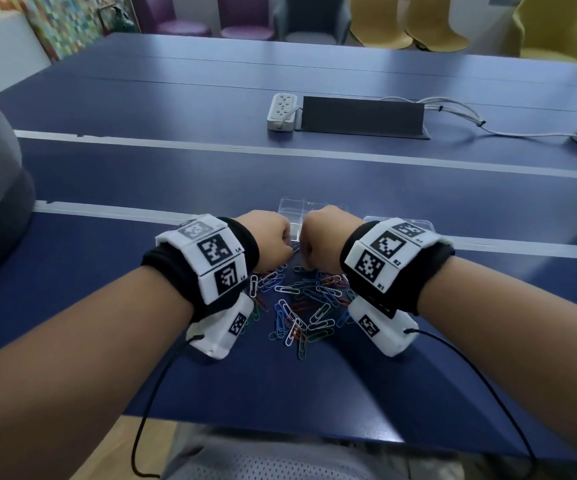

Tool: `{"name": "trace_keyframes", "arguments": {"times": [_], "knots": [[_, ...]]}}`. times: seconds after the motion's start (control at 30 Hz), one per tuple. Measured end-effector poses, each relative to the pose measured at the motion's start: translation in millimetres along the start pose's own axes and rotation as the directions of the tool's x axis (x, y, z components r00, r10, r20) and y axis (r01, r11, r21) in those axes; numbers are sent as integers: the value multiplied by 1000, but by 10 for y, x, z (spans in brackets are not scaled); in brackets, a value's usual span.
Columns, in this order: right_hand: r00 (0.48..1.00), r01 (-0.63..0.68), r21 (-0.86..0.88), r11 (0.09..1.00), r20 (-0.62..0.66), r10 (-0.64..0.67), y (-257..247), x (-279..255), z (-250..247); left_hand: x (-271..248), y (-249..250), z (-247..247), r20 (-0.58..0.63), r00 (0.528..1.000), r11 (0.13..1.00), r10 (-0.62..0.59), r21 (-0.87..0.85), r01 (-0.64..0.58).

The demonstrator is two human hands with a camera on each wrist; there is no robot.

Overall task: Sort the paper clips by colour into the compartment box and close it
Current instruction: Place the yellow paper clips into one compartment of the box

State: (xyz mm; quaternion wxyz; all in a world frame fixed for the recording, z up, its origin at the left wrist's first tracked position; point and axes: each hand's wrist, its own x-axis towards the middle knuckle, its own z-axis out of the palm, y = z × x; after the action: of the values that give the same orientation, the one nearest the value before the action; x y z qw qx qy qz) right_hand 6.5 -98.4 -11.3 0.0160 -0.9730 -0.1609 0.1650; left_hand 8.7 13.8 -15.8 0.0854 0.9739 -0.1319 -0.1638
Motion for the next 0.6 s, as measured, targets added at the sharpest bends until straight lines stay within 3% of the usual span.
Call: {"name": "trace_keyframes", "arguments": {"times": [0.3,0.4,0.6], "knots": [[999,-49,356,933,13,47,196,-120,-146,-65,-139,-14,65,998,923,23,-384,4],[996,-90,383,919,57,74,215,-110,-112,-71,-152,-20,64,998,925,-16,-377,39],[994,-75,363,929,100,41,203,-90,-40,-81,-149,-34,27,997,978,-71,-192,75]]}}
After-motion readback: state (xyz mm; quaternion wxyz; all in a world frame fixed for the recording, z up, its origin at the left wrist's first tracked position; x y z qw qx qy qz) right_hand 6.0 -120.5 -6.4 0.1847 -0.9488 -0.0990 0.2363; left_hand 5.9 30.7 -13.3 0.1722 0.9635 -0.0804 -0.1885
